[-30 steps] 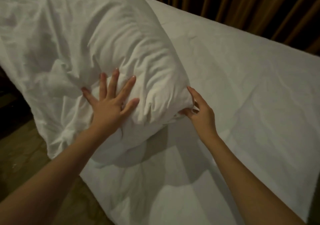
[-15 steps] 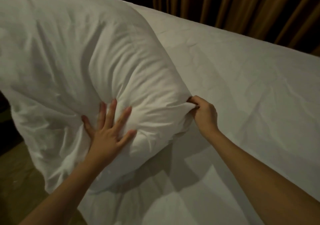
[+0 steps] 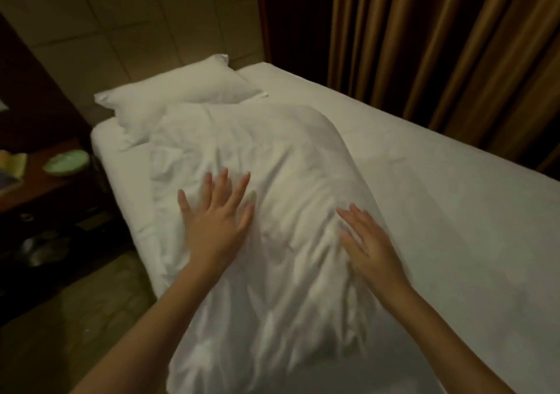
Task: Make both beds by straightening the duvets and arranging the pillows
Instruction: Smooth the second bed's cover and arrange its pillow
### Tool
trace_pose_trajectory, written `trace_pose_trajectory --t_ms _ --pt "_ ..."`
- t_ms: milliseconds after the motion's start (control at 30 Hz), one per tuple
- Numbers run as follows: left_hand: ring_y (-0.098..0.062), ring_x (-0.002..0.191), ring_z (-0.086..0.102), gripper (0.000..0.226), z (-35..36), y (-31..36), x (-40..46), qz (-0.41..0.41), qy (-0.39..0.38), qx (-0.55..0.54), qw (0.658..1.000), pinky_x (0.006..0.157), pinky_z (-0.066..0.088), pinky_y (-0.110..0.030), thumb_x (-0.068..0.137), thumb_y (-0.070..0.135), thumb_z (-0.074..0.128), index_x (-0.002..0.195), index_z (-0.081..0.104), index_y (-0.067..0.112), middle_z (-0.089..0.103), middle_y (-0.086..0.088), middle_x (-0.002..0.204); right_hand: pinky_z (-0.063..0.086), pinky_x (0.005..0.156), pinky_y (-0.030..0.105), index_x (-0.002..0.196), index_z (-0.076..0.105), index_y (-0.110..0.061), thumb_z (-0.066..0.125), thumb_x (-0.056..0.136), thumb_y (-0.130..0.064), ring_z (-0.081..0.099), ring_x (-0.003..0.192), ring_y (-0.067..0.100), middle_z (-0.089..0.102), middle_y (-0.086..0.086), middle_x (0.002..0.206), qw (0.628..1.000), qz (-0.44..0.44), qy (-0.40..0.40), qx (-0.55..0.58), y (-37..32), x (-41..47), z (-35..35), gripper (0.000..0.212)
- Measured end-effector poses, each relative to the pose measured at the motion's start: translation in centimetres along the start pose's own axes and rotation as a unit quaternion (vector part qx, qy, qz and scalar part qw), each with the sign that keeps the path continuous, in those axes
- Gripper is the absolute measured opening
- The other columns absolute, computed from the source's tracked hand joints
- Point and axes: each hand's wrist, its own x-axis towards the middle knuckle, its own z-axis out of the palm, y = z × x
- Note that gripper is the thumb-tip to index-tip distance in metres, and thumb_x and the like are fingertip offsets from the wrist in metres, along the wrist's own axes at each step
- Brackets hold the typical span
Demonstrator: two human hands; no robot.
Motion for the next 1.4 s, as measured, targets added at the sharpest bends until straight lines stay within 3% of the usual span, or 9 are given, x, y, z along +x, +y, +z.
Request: trace_pose_trajectory --t_ms 167,367,500,633,900,1033,1100,1200,1400 --pt "-0.023 0.145 -0.019 0.056 1.0 -5.3 11.0 -0.024 -0.06 0.019 0.998 0.104 -0.015 -0.067 0.094 0.065 0.015 0.145 -0.004 0.052 -0.015 0.008 0.159 -0.005 0.115 0.048 0.144 0.001 -0.054 0.005 0.087 -0.07 -0.009 0.147 0.015 -0.007 -0.016 0.159 0.976 0.042 -0.05 -0.207 -5.8 10.4 5.3 0.059" --pt "-0.027 0.146 -0.013 0.065 7.3 -10.4 15.0 -0.166 -0.092 -0.143 0.971 0.105 0.002 -0.073 0.082 0.078 0.014 0.14 -0.007 0.06 -0.015 0.02 0.157 -0.005 0.113 0.059 0.144 -0.007 -0.055 0.009 0.088 -0.072 -0.012 0.146 0.024 -0.014 -0.013 0.159 0.958 0.07 -0.048 -0.275 -7.6 23.0 10.5 0.06" --pt "-0.028 0.147 -0.006 0.065 13.3 -12.6 13.1 -0.201 -0.078 -0.182 0.959 0.106 0.007 -0.072 0.073 0.082 -0.004 0.134 -0.016 0.062 -0.01 0.016 0.158 -0.005 0.11 0.062 0.138 -0.017 -0.055 -0.01 0.077 -0.079 -0.015 0.146 0.026 -0.015 -0.011 0.159 0.934 0.019 -0.017 -0.358 -4.9 25.0 15.8 0.066" --pt "-0.026 0.146 -0.011 0.062 18.0 -12.9 14.4 -0.216 -0.107 -0.195 0.951 0.107 0.005 -0.071 0.073 0.081 -0.006 0.13 -0.021 0.064 -0.013 0.017 0.157 0.0 0.108 0.067 0.145 -0.003 -0.05 -0.009 0.083 -0.076 -0.006 0.147 0.031 -0.001 -0.005 0.161 0.92 0.021 -0.021 -0.39 -1.5 26.5 18.3 0.067" --pt "-0.033 0.146 0.009 0.06 19.5 -12.7 14.4 -0.205 -0.083 -0.195 0.956 0.101 0.011 -0.076 0.085 0.069 0.018 0.137 -0.011 0.064 0.01 0.009 0.159 0.018 0.101 0.072 0.148 0.025 -0.039 0.006 0.093 -0.068 0.019 0.142 0.039 0.024 0.004 0.157 0.907 0.046 -0.071 -0.413 -0.8 27.0 18.6 0.064" --pt "-0.027 0.147 0.001 0.064 16.9 -13.1 15.2 -0.194 -0.161 -0.204 0.946 0.104 0.008 -0.073 0.076 0.075 0.009 0.136 -0.013 0.063 -0.002 0.015 0.159 0.023 0.098 0.073 0.146 0.025 -0.039 0.006 0.092 -0.068 0.026 0.14 0.04 0.029 0.004 0.155 0.9 0.083 -0.092 -0.418 -2.2 26.8 17.9 0.064" --pt "-0.023 0.147 -0.005 0.064 15.2 -14.0 15.6 -0.184 -0.226 -0.211 0.933 0.108 0.007 -0.068 0.075 0.077 0.006 0.134 -0.014 0.064 -0.01 0.019 0.158 0.017 0.102 0.072 0.146 0.015 -0.043 -0.003 0.087 -0.072 0.018 0.143 0.037 0.021 0.001 0.158 0.896 0.094 -0.103 -0.421 -3.7 26.8 17.4 0.068" --pt "-0.022 0.146 0.009 0.055 12.1 -16.2 16.8 -0.153 -0.256 -0.237 0.924 0.113 0.014 -0.057 0.092 0.064 0.026 0.144 0.011 0.055 0.002 0.014 0.159 -0.001 0.111 0.06 0.143 -0.009 -0.05 -0.014 0.074 -0.075 -0.01 0.146 0.026 -0.01 -0.01 0.16 0.899 0.122 -0.091 -0.411 -6.0 26.3 17.5 0.073" --pt "-0.018 0.131 0.039 0.063 7.2 -24.7 22.7 -0.009 -0.207 -0.219 0.953 0.102 0.037 -0.039 0.086 0.062 0.025 0.142 0.037 0.036 0.038 0.006 0.147 -0.002 0.114 0.052 0.15 0.008 -0.041 0.018 0.099 -0.053 -0.006 0.147 0.015 -0.001 -0.011 0.16 0.915 0.151 -0.073 -0.368 -16.3 27.4 21.6 0.053"
